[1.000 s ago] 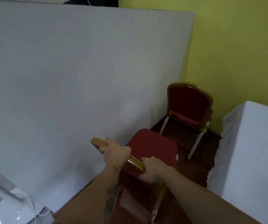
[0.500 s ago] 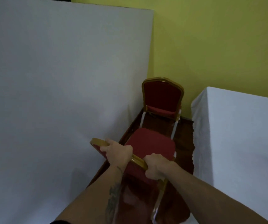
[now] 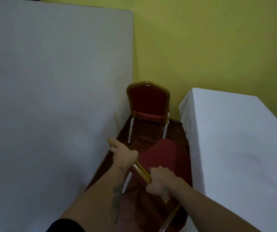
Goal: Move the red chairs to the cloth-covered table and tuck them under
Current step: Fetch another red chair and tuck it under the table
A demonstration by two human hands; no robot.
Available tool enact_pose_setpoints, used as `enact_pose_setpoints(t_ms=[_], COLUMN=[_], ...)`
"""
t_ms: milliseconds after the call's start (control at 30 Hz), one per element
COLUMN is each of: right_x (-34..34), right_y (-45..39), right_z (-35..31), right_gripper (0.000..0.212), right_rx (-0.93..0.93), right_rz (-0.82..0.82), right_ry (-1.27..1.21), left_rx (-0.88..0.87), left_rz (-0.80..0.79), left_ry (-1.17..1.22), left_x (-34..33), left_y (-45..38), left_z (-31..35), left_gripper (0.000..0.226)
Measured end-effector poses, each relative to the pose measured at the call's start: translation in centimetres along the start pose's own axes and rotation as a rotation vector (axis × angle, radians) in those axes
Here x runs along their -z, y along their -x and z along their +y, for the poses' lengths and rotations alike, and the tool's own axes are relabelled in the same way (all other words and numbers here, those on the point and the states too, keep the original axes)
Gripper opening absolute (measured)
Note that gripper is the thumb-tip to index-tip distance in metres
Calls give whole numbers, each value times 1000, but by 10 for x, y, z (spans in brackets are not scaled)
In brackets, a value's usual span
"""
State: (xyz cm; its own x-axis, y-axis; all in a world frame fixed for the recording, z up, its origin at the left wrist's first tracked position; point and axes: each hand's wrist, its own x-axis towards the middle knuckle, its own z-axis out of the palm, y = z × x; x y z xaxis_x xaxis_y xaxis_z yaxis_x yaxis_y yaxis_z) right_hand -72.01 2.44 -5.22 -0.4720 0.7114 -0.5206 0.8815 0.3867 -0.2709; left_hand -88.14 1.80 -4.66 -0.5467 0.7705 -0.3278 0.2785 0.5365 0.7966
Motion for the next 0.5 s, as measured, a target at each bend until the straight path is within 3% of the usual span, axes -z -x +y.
enact_pose_setpoints(t_ms=[100,267,367,500], right_x=[-6,-13,-11,-13], right_y=[-4,0,0,0], right_z=[13,24,27,20], right_gripper=[55,62,71,64], right_rx=[-56,-114,-170,-263], right_rz=[59,109,131,181], right_ry=[-100,-328,-381,-446], left_rx=[25,-35,-60,-85], left_rz=[80,100,126,99], left_ry=[-123,-345,-358,-332], left_x=[-16,-32,-44,-49], left_y=[-8,-31,-40,-50], left_z=[12,18,20,25], left_gripper=[108,72,58,55])
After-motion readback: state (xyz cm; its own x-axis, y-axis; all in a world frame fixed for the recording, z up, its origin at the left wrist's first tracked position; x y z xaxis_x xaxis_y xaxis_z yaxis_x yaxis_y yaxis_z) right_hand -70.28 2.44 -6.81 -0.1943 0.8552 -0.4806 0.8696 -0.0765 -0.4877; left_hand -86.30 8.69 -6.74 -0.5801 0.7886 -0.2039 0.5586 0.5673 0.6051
